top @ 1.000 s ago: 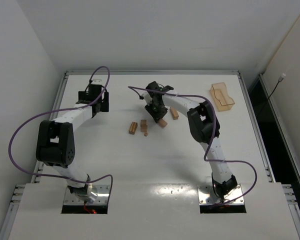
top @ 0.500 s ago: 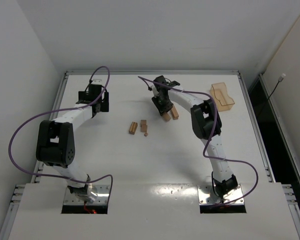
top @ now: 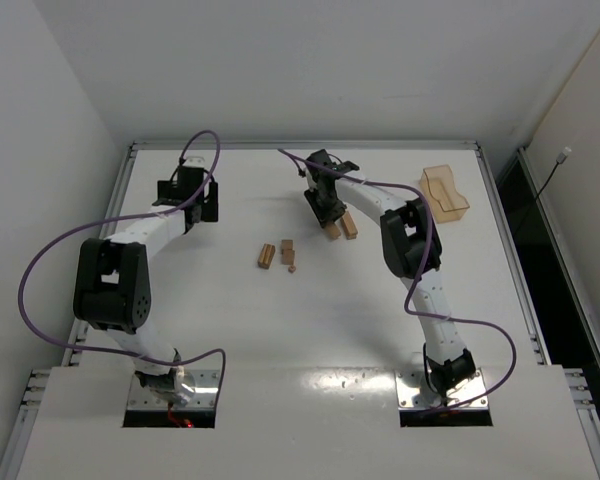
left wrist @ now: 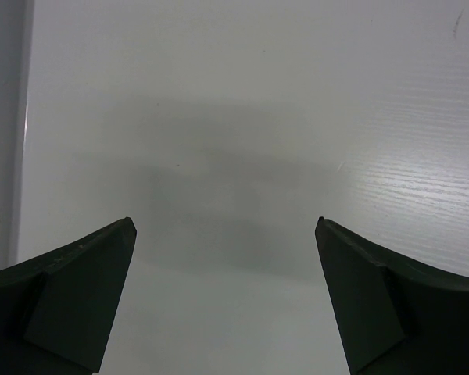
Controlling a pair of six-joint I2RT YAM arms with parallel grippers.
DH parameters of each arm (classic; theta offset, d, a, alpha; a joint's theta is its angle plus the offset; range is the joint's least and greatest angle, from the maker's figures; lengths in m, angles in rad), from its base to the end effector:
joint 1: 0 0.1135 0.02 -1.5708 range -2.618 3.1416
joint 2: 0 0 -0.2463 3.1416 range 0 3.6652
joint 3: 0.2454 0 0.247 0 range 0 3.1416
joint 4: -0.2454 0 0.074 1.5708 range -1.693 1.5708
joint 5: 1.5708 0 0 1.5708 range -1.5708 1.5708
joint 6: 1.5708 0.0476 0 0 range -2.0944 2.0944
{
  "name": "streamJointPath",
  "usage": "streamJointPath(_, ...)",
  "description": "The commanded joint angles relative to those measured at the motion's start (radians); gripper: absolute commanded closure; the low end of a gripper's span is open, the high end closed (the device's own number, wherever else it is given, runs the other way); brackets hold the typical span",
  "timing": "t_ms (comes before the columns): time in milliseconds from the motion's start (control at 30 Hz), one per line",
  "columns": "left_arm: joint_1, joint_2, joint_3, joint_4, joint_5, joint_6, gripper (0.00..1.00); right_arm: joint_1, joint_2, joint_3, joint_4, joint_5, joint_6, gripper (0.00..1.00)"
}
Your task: Build the wood block tower
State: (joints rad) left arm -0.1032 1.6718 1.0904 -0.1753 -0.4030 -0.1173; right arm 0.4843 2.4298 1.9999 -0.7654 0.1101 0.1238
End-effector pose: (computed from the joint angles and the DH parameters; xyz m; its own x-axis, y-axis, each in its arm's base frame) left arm 0.3637 -0.0189 0.1962 -0.6561 -0.0403 -0.7536 -0.2675 0.9462 0.1823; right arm 0.4394 0.2253 0.1162 -0.8698 -0.3189 -0.3766 -0.3222 0.9450 -0.0562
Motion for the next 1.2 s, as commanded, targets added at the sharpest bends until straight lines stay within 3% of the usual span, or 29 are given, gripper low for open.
streamJointPath(0,0.011,0.002,0.042,0.022,0.009,-0.015,0.01,0.007,0.032,0.010,0.034,0.023,0.023,0.74)
streamJointPath(33,0.011,0.002,0.042,0.022,0.009,-0.015,0.01,0.007,0.032,0.010,0.034,0.023,0.023,0.69)
streamJointPath(167,0.011,0.002,0.042,0.022,0.018,-0.015,0.01,0.007,0.023,0.000,0.034,0.023,0.023,0.68)
streamJointPath(400,0.011,0.002,0.042,0.022,0.018,-0.015,0.01,0.007,0.014,0.000,0.034,0.023,0.013,0.50)
streamJointPath(1167,0.011,0.011,0.042,0.022,0.027,-0.024,0.01,0.007,-0.075,0.033,0.052,0.023,-0.027,0.49)
